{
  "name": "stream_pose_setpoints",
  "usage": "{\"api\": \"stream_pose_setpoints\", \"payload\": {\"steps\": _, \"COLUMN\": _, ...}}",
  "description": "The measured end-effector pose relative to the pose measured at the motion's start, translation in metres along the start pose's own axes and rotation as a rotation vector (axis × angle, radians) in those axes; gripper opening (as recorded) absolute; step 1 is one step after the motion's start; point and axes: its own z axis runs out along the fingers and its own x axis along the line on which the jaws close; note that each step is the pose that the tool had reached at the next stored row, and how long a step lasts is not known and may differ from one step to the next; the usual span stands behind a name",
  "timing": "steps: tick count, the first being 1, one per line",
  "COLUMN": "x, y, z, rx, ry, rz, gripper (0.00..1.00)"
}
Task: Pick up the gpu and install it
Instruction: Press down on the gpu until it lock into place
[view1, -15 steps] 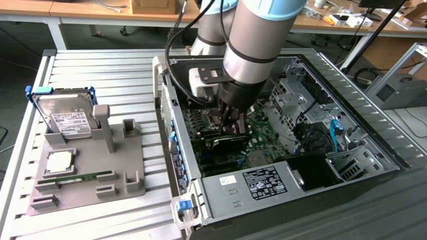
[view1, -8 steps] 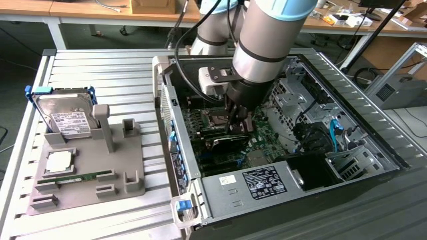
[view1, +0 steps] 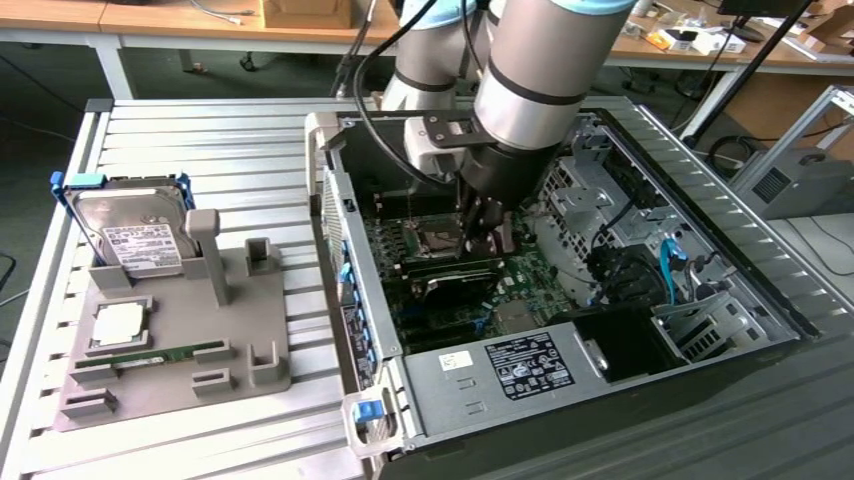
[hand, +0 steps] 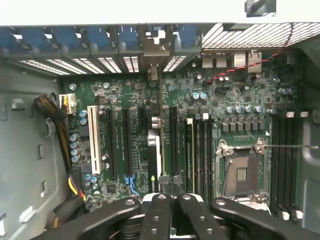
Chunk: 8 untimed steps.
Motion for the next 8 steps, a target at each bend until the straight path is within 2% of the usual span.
{"api": "stream_pose_setpoints", "payload": {"steps": 3, "x": -0.0006, "y": -0.0021, "z": -0.0071, "rx": -0.0035, "ry": 0.0003, "rz": 0.002, "gripper": 0.11}}
{"api": "stream_pose_setpoints", "payload": {"steps": 8, "x": -0.0006, "y": -0.0027, "z": -0.0075, "rx": -0.0041, "ry": 0.0002, "rz": 0.003, "gripper": 0.11}}
